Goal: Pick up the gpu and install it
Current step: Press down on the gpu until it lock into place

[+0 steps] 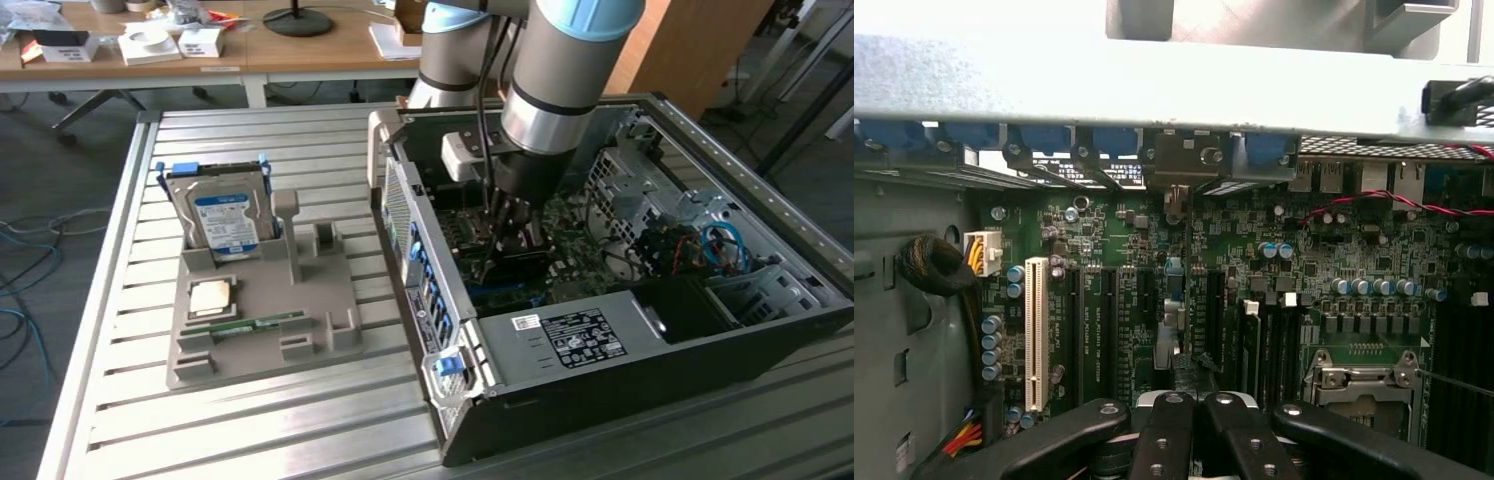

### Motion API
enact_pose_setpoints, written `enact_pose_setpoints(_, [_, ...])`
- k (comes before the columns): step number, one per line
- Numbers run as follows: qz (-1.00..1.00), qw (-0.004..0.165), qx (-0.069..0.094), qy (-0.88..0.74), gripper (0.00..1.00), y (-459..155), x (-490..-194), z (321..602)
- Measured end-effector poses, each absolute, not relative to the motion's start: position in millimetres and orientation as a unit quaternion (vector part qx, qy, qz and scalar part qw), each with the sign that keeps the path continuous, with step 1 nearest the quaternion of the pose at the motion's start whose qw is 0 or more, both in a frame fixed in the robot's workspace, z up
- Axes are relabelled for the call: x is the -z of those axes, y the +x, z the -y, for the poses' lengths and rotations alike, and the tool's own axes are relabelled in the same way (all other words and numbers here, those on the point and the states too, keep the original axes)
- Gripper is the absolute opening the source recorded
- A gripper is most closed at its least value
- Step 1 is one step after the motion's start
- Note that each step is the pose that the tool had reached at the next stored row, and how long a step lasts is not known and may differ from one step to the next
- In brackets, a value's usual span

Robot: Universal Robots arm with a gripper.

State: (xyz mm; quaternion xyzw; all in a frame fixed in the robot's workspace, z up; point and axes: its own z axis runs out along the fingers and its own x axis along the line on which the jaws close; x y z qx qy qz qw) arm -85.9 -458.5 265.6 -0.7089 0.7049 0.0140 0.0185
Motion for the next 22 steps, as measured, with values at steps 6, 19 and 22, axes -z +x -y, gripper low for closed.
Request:
enact_pose_setpoints(6, [-0.705, 0.018, -0.014, -0.709, 0.11, -86.3, -264.9, 458.5])
enact_pose_setpoints(19, [-0.705, 0.018, -0.014, -0.709, 0.11, -86.3, -263.7, 458.5])
enact_pose_setpoints(22, [-0.705, 0.018, -0.014, -0.709, 0.11, -86.3, -263.6, 458.5])
